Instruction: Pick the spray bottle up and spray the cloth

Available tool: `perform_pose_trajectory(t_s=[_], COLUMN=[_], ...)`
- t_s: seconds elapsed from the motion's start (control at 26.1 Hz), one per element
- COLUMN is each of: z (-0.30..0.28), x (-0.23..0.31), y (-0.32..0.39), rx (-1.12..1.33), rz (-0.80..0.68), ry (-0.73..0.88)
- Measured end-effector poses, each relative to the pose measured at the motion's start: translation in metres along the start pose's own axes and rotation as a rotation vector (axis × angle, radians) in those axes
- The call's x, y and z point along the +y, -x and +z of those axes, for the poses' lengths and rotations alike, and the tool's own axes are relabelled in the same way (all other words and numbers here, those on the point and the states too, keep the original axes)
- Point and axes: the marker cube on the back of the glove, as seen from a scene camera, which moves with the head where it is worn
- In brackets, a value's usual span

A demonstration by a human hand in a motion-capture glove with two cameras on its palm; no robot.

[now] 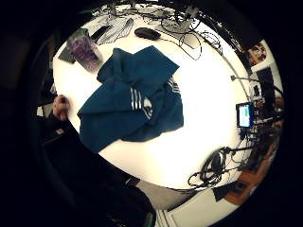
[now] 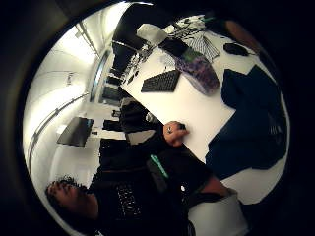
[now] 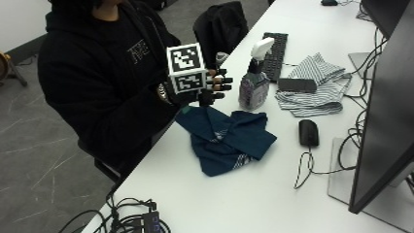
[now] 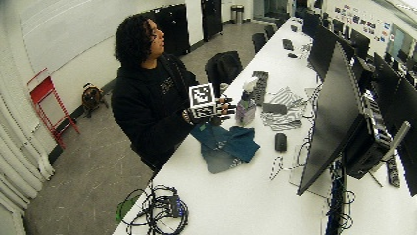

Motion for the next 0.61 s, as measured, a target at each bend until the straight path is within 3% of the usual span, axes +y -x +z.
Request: perform_pose_trajectory(t_s=[0.27, 0.61], z=[0.021, 0.034], x=[0.044, 0.052], y=[0.015, 0.023], rx=[0.164, 0.119], rz=[-0.006, -0.051], ry=[0.084, 0.133])
